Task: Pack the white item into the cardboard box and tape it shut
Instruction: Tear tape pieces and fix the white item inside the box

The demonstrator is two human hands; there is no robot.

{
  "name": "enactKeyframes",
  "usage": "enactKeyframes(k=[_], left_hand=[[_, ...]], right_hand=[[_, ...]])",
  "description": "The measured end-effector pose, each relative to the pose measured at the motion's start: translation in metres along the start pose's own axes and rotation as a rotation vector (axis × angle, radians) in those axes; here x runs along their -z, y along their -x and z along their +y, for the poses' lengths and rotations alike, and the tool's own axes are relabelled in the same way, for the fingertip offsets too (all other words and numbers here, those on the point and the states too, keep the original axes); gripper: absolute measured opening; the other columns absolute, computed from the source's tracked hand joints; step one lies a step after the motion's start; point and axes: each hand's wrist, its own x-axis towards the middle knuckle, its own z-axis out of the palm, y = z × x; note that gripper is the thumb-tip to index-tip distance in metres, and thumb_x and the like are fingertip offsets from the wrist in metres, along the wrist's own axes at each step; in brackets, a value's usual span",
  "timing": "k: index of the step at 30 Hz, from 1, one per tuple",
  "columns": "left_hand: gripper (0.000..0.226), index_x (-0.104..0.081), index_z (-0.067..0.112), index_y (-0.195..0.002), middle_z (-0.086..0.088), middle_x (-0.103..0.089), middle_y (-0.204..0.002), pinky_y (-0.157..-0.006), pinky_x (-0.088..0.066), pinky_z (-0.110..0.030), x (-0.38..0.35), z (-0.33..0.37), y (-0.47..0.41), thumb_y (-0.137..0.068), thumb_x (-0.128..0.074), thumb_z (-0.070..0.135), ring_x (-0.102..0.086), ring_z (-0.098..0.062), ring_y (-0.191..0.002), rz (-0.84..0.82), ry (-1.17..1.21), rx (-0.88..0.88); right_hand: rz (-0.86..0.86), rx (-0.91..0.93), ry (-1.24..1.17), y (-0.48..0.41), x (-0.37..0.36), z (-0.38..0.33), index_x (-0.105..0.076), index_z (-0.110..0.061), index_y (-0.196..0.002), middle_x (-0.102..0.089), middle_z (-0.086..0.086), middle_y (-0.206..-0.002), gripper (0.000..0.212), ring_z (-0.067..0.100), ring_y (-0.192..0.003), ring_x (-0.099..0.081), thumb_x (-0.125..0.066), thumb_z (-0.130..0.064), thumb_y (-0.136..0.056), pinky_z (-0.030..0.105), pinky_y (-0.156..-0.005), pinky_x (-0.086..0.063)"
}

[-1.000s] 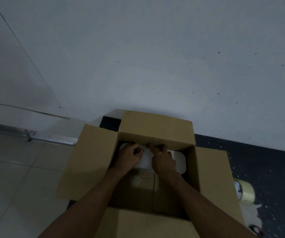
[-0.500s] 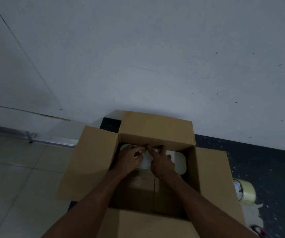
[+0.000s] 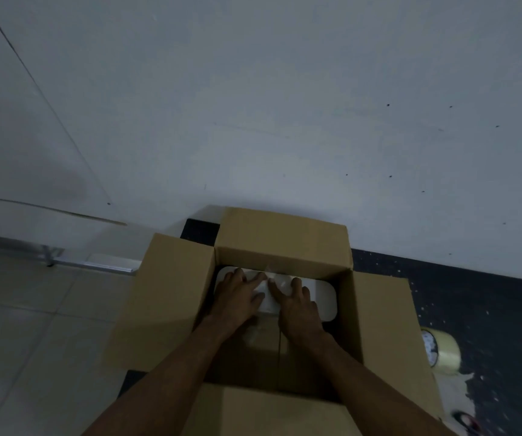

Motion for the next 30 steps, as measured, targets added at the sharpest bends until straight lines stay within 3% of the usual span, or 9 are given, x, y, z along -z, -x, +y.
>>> enactKeyframes(k=[5, 10, 14, 17, 20, 22, 25, 27, 30], left_hand=[[0.055, -0.036, 0.042, -0.147, -0.009, -0.042, -0.136, -0.096, -0.044, -0.034, 0.001, 0.003, -0.003, -0.095, -0.053, 0.041, -0.043, -0.029, -0.121, -0.005, 0.013, 0.002], [0.049, -0.047, 0.042, -0.14, -0.008, -0.047, -0.126, -0.1, -0.042, -0.031, 0.001, 0.001, -0.003, -0.093, -0.059, 0.037, -0.044, -0.027, -0.12, 0.005, 0.139, 0.026], [0.044, -0.05, 0.035, -0.14, -0.005, -0.049, -0.125, -0.098, -0.044, -0.033, 0.003, 0.0, 0.003, -0.096, -0.055, 0.034, -0.049, -0.023, -0.114, 0.03, 0.091, -0.051], [0.046, -0.046, 0.034, -0.143, -0.003, -0.05, -0.115, -0.082, -0.047, -0.032, -0.001, -0.003, 0.012, -0.097, -0.05, 0.04, -0.051, -0.019, -0.098, 0.036, -0.025, -0.167], [0.051, -0.047, 0.034, -0.143, -0.003, -0.048, -0.116, -0.085, -0.044, -0.03, -0.003, 0.001, 0.015, -0.095, -0.052, 0.048, -0.049, -0.019, -0.1, 0.042, -0.013, -0.115], [0.055, -0.045, 0.034, -0.144, -0.002, -0.046, -0.127, -0.095, -0.039, -0.033, -0.001, 0.002, 0.017, -0.093, -0.05, 0.056, -0.046, -0.019, -0.112, 0.055, -0.06, -0.108], [0.059, -0.043, 0.032, -0.145, 0.001, -0.041, -0.142, -0.11, -0.027, -0.037, -0.001, -0.002, 0.028, -0.092, -0.044, 0.061, -0.035, -0.02, -0.131, 0.095, -0.163, -0.122], [0.06, -0.041, 0.031, -0.146, -0.001, -0.037, -0.148, -0.113, -0.023, -0.038, -0.002, -0.004, 0.034, -0.093, -0.044, 0.059, -0.031, -0.021, -0.136, 0.09, -0.195, -0.127], [0.065, -0.036, 0.028, -0.149, -0.005, -0.031, -0.154, -0.115, -0.02, -0.042, -0.004, -0.001, 0.037, -0.093, -0.048, 0.057, -0.026, -0.025, -0.142, 0.051, -0.232, -0.129]], right_hand=[[-0.003, -0.088, -0.194, -0.016, 0.001, 0.005, -0.025, -0.047, -0.147, -0.007, 0.019, -0.153, 0.058, 0.04, -0.112, -0.047, -0.04, -0.021, -0.097, 0.039, -0.084, -0.047], [0.032, -0.11, -0.235, -0.016, 0.005, 0.004, -0.03, -0.047, -0.144, -0.028, 0.021, -0.14, 0.054, 0.034, -0.111, -0.042, -0.037, -0.027, -0.095, 0.04, -0.084, -0.049], [-0.026, -0.074, -0.044, 0.002, 0.006, -0.004, -0.006, -0.039, -0.153, -0.005, 0.025, -0.154, 0.064, 0.04, -0.133, -0.027, -0.038, -0.023, -0.1, 0.045, -0.099, -0.04], [-0.037, -0.018, 0.042, 0.006, 0.007, -0.008, 0.001, -0.032, -0.154, -0.006, 0.026, -0.155, 0.067, 0.04, -0.136, -0.022, -0.037, -0.024, -0.099, 0.043, -0.103, -0.036], [0.001, -0.032, 0.069, 0.011, 0.004, 0.002, -0.006, -0.037, -0.153, -0.014, 0.02, -0.155, 0.066, 0.038, -0.138, -0.021, -0.026, -0.055, -0.093, 0.047, -0.106, -0.033], [-0.001, -0.02, 0.093, 0.021, -0.001, 0.014, 0.0, -0.042, -0.152, -0.003, 0.016, -0.16, 0.078, 0.04, -0.145, -0.008, -0.027, -0.073, -0.085, 0.057, -0.112, -0.02], [-0.018, 0.047, 0.148, 0.034, -0.014, 0.034, 0.025, -0.049, -0.143, 0.026, 0.008, -0.156, 0.084, 0.041, -0.147, 0.008, -0.044, -0.052, -0.095, 0.065, -0.115, -0.01], [-0.042, 0.075, 0.185, 0.037, -0.011, 0.039, 0.035, -0.049, -0.136, 0.026, 0.008, -0.156, 0.089, 0.042, -0.146, 0.009, -0.044, -0.038, -0.098, 0.063, -0.116, -0.011], [-0.06, 0.089, 0.198, 0.036, 0.0, 0.039, 0.025, -0.047, -0.143, 0.017, 0.009, -0.161, 0.081, 0.039, -0.148, 0.008, -0.042, -0.032, -0.1, 0.057, -0.117, -0.013]])
